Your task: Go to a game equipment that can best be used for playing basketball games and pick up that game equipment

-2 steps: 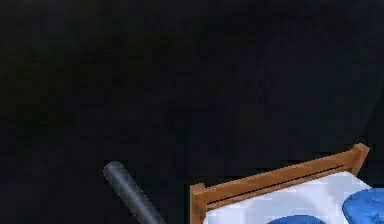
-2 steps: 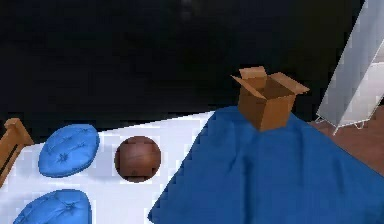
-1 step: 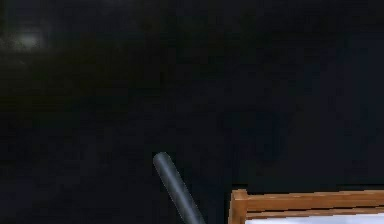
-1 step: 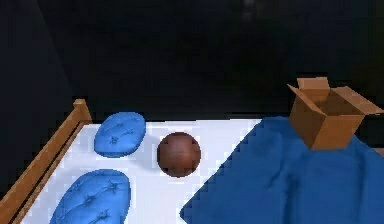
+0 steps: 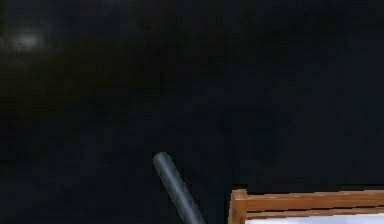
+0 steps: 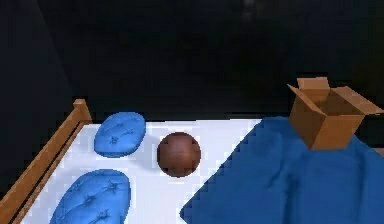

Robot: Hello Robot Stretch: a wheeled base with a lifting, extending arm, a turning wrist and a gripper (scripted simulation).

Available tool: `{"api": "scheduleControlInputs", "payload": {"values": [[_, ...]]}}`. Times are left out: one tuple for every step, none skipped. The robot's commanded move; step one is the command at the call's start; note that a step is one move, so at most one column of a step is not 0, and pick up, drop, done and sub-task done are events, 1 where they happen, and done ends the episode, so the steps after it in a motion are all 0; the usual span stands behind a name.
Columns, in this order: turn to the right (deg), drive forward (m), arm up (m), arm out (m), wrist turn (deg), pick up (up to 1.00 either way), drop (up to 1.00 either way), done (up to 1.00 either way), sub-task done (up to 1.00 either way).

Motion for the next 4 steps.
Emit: {"api": "scheduleControlInputs", "payload": {"values": [[0.0,0.00,0.24,0.00,0.0,0.00,0.00,0.00,0.00],[0.0,0.00,0.00,0.36,0.0,0.00,0.00,0.00,0.00],[0.0,0.00,0.00,0.00,45.0,0.00,0.00,0.00,0.00],[0.0,0.00,0.00,0.00,45.0,0.00,0.00,0.00,0.00]]}}
